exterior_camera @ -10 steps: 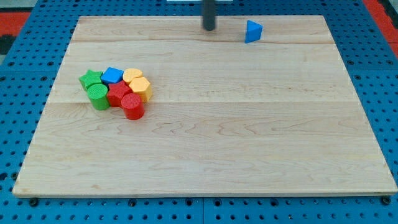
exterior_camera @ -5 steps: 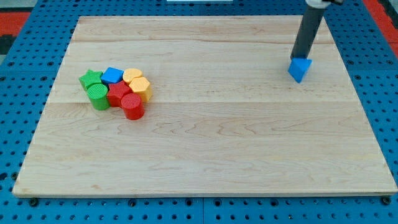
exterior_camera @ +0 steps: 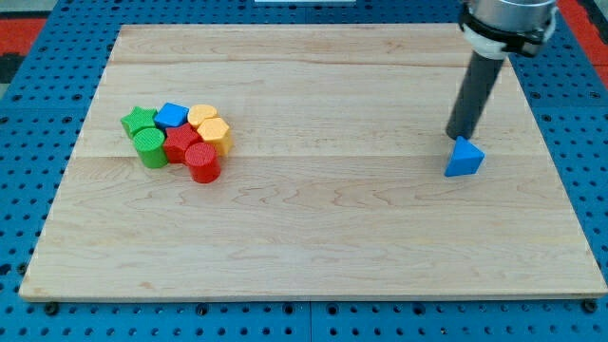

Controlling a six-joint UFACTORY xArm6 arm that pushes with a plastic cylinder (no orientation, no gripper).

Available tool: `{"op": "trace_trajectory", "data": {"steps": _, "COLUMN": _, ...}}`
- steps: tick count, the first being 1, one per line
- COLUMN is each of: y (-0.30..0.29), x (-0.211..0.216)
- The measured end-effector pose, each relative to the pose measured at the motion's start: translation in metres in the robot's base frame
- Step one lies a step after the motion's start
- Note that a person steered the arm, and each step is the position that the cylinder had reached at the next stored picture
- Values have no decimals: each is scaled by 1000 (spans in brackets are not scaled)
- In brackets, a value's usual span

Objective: Place the blue triangle at the bottom right of the red circle

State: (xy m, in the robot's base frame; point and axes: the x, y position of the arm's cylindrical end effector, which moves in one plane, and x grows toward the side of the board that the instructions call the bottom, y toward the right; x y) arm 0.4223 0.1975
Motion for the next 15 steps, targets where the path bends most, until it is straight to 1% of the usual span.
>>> {"op": "trace_trajectory", "data": {"steps": 1, "y": 4, "x": 39}}
{"op": "trace_trajectory", "data": {"steps": 2, "y": 2, "x": 66}}
{"op": "trace_trajectory", "data": {"steps": 3, "y": -22, "x": 86}}
{"op": "trace_trajectory", "data": {"steps": 4, "y": -119, "x": 86}}
{"op": "trace_trajectory", "data": {"steps": 5, "y": -146, "x": 84}}
{"op": "trace_trajectory", "data": {"steps": 6, "y": -109, "x": 63}}
{"op": "trace_trajectory", "data": {"steps": 7, "y": -110, "x": 55}}
{"op": "trace_trajectory", "data": {"steps": 8, "y": -143, "x": 45}}
{"op": "trace_trajectory", "data": {"steps": 9, "y": -163, "x": 34}}
{"op": "trace_trajectory", "data": {"steps": 10, "y": -179, "x": 13}}
{"op": "trace_trajectory", "data": {"steps": 12, "y": -205, "x": 4}}
{"op": "trace_trajectory", "data": {"steps": 13, "y": -234, "x": 8}}
{"op": "trace_trajectory", "data": {"steps": 14, "y": -235, "x": 58}}
{"op": "trace_trajectory", "data": {"steps": 15, "y": -252, "x": 72}}
